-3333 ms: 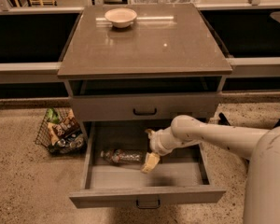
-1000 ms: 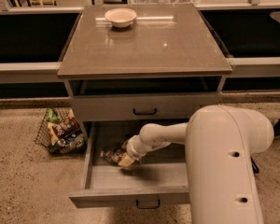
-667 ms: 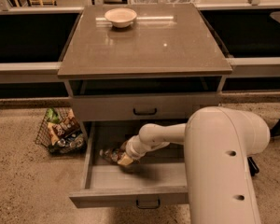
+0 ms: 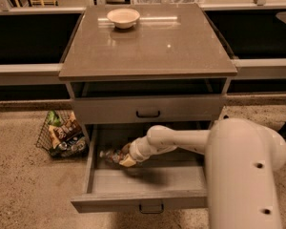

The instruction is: Pick water bottle from middle drawer and place on counter

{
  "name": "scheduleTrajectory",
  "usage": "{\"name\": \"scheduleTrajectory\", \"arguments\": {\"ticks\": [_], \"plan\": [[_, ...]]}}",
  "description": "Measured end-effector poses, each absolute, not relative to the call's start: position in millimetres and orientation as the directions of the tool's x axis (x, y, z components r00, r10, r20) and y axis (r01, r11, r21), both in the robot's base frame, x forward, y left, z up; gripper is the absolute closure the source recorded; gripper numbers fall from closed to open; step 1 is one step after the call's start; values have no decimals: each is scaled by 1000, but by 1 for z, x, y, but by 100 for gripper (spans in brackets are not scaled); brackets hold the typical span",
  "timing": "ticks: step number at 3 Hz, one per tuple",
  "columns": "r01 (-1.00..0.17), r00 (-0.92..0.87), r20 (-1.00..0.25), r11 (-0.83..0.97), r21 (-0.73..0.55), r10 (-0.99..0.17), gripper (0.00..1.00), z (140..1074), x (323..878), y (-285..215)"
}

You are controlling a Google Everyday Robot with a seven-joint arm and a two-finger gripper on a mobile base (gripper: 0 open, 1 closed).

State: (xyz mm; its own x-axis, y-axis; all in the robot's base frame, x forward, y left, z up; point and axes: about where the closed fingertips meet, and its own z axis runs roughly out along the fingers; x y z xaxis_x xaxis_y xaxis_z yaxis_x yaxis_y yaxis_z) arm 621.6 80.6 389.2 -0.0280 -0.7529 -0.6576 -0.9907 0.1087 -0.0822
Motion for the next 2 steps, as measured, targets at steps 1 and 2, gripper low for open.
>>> {"name": "scheduleTrajectory", "arguments": {"ticks": [1, 2], "plan": [[-979, 95, -744, 75, -192, -662, 100, 444, 608, 73], [-949, 206, -786, 79, -307, -583, 100, 510, 582, 63]]}}
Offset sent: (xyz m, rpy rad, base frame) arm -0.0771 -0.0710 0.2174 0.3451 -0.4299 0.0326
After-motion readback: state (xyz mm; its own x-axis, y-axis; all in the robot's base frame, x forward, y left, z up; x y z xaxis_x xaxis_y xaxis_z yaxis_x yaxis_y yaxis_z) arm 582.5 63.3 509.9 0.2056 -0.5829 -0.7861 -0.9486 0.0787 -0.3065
